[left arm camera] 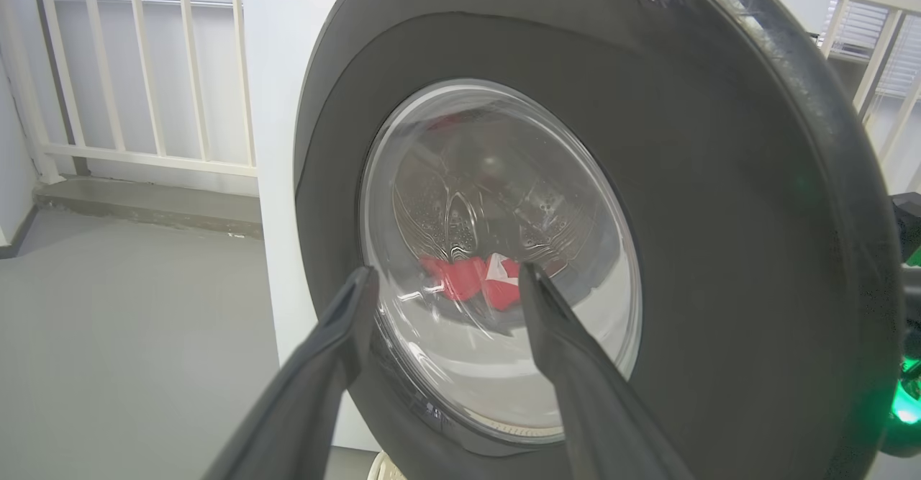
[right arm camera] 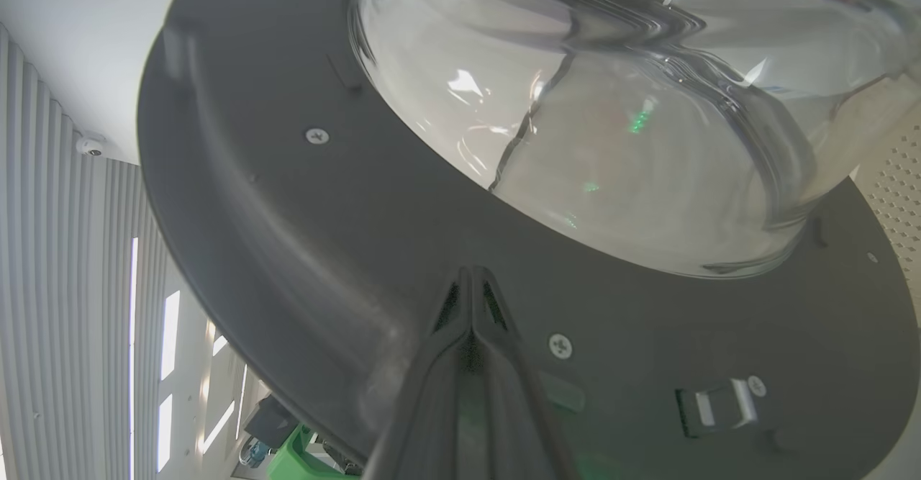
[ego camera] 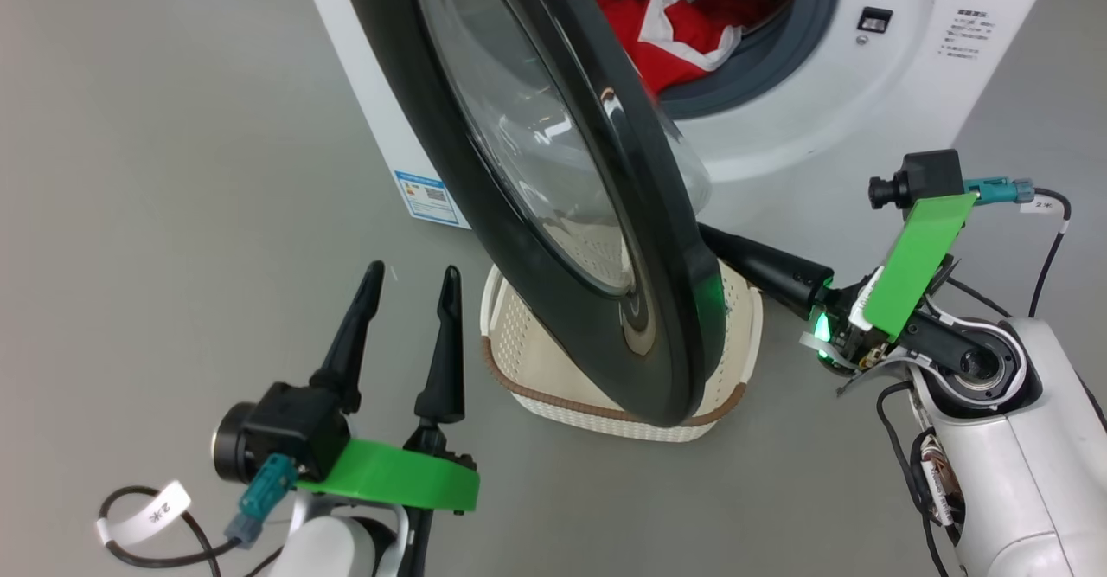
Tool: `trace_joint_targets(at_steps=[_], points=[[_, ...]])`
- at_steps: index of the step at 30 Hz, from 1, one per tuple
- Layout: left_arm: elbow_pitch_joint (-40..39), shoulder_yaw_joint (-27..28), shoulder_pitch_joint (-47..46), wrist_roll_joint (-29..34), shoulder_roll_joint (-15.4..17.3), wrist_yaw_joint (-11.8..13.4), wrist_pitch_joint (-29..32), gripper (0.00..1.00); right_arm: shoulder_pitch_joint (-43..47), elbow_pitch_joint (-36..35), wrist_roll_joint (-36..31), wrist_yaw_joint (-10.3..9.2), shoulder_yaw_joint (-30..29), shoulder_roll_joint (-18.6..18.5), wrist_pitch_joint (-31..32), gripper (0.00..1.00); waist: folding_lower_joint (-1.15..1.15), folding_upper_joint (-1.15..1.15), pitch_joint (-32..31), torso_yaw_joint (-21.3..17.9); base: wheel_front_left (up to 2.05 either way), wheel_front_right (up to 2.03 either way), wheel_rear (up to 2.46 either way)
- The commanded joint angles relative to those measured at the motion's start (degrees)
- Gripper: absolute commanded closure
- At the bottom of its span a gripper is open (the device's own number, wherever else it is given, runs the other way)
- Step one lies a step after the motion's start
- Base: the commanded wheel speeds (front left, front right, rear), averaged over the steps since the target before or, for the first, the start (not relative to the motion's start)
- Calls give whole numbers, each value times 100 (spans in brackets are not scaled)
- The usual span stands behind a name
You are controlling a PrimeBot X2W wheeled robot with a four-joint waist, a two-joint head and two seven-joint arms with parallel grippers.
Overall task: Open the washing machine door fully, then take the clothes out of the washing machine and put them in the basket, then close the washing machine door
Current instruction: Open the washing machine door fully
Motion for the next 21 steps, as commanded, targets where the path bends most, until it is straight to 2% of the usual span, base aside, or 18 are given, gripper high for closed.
trace_joint_targets(at_steps=[1, 21], points=[[-158, 189, 28, -2, 99, 41, -45, 0, -7, -208, 64, 43, 136, 83, -14, 100, 0, 0, -42, 74, 0, 0, 0], [-141, 224, 228, -48, 99, 55, -45, 0, 348, -323, 374, 43, 667, 83, -152, 100, 0, 0, -202, 703, 0, 0, 0]])
